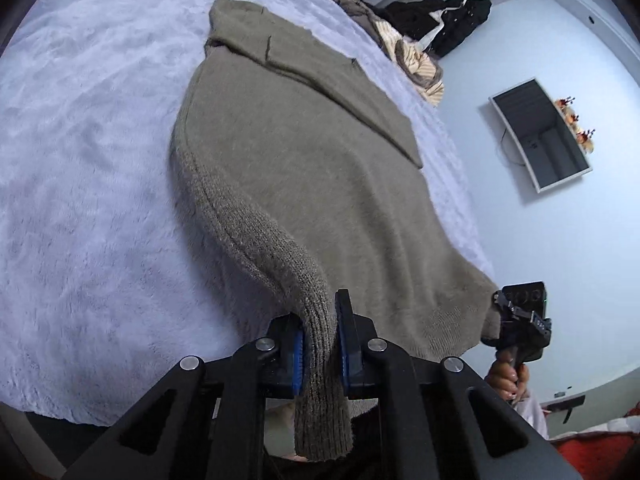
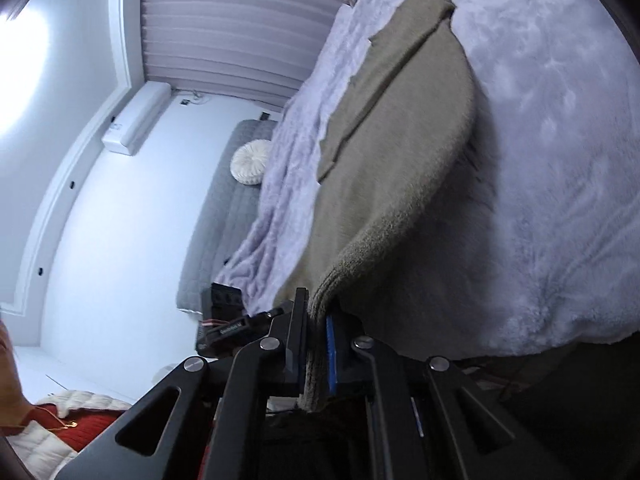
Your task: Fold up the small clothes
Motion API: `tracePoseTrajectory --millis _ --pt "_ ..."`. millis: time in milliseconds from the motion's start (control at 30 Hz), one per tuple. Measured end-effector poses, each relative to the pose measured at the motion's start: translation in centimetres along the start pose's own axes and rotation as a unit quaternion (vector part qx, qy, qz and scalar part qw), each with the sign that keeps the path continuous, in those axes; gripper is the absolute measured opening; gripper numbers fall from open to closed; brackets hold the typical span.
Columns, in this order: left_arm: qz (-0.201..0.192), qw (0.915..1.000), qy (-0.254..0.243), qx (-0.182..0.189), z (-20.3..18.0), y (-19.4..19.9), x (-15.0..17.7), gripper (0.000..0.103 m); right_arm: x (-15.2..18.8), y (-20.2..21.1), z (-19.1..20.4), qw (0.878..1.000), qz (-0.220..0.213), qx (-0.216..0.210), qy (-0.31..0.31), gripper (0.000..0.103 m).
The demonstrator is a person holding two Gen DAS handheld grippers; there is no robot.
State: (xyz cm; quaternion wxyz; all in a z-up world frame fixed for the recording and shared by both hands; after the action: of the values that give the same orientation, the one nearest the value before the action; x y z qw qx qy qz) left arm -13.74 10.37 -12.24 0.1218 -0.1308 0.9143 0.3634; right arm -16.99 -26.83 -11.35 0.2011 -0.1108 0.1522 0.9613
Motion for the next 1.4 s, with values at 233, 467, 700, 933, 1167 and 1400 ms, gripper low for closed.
tracePoseTrajectory --millis 233,467,700,933,1167,1400 --pt "-0.049 0.9982 -0.026 0.02 -3.1 2.1 -5.8 0.015 -3.9 -1.1 2.8 0.997 -0.032 -0.063 -0.007 0.008" --pt "-0.091 0.995 -0.04 0.009 -4.0 2.4 -14.7 0.015 -11.8 -2.7 5.5 0.994 -0.059 -0.086 0.02 0.008" --pt "-0.104 0.9921 -0.064 -0.028 -3.9 -2.3 -25.1 0.015 -22.0 -5.3 5.0 0.994 -0.072 -0.084 0.015 0.008" --pt "-0.085 0.9906 -0.051 -0.094 0.5 -10.1 -32.7 0.015 -30.9 -10.5 -2.0 0.994 -0.08 -0.045 -0.055 0.008" --pt "-0.046 0.9858 -0.025 -0.159 7.0 -15.8 -34.0 0.018 -34.2 -14.2 -11.6 0.985 -0.092 0.04 -0.143 0.008" --pt "-0.052 0.9882 -0.018 -0.143 5.7 -13.8 -34.5 0.024 -35.4 -14.0 -12.3 0.98 -0.105 0.029 -0.168 0.012"
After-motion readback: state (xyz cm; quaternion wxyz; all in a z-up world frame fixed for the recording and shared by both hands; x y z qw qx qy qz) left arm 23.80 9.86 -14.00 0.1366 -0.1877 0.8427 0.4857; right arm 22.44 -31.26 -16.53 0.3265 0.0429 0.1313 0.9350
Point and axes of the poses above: each gripper's, at about its wrist camera, not at the fingertips, and y roughly against the way its jaws point, z to its left, x to its underside, the point moved 7 cm from there along -y, roughly the way its jaws point, and after that the axes turned 1 degree about x, right-handed, at the moved point
